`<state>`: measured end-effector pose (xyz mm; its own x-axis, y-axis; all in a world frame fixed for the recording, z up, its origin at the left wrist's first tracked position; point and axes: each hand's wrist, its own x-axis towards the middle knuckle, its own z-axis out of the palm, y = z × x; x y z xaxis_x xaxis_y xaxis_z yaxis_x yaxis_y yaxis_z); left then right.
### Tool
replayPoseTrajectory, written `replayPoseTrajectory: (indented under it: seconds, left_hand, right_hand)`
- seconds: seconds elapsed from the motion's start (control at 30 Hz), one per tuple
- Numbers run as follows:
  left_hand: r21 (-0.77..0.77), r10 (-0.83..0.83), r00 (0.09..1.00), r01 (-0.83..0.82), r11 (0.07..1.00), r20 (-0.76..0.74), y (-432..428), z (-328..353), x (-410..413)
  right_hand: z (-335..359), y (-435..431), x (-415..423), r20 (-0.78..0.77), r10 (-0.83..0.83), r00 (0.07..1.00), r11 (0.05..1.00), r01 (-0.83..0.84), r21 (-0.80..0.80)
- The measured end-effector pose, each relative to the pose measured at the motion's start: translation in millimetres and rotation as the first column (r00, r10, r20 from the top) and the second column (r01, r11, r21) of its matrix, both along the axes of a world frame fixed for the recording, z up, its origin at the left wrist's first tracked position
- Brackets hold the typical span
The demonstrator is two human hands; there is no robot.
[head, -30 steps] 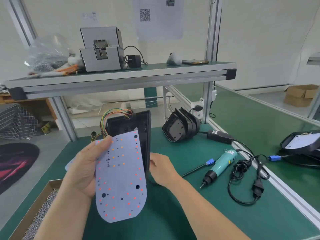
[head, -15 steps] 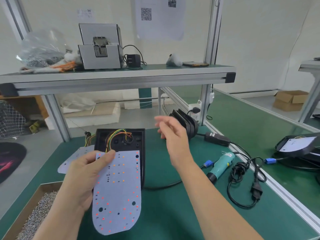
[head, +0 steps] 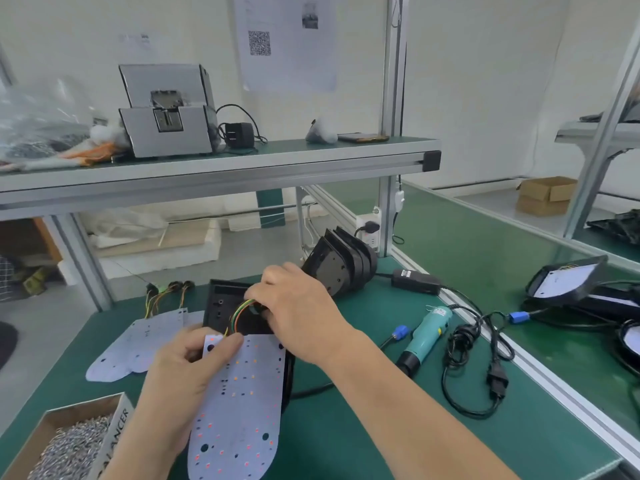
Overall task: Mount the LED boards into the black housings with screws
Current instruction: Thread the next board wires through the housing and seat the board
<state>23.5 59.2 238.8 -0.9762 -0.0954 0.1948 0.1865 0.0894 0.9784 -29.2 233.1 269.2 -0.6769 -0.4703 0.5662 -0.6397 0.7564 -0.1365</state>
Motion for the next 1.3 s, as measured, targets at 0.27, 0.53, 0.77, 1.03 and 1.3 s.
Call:
replayPoseTrajectory:
  seconds: [0.27, 0.53, 0.77, 1.03, 1.3]
  left_hand:
    - [-0.070, -0.011, 0.999, 0.007, 0.998, -0.054, -2.1, -2.8, -4.4]
    - [-0.293, -0.109, 0.990, 0.080, 0.953, -0.085, 1.9, -2.4, -5.3]
    - [-0.405, -0.155, 0.985, 0.111, 0.908, -0.076, -0.4, -2.4, -5.5]
    - [-0.443, -0.181, 0.970, 0.093, 0.892, -0.160, 7.2, -3.5, -6.9]
    - [-0.527, -0.157, 0.975, 0.052, 0.848, -0.157, 2.0, -8.1, -11.9]
  right_hand:
    - [-14.0, 6.0, -8.9, -0.018, 0.023, 1.000, 0.998, -0.022, 0.056]
    - [-11.1, 15.6, -6.7, 0.039, 0.098, 0.994, 0.985, -0.092, -0.143]
    - [-4.4, 31.8, -16.1, 0.374, 0.062, 0.925, 0.996, -0.032, -0.085]
    - [0.8, 21.1, -15.0, 0.320, -0.042, 0.947, 0.999, 0.039, 0.014]
    - [-2.8, 23.0, -15.8, 0.342, 0.044, 0.939, 0.999, -0.052, 0.014]
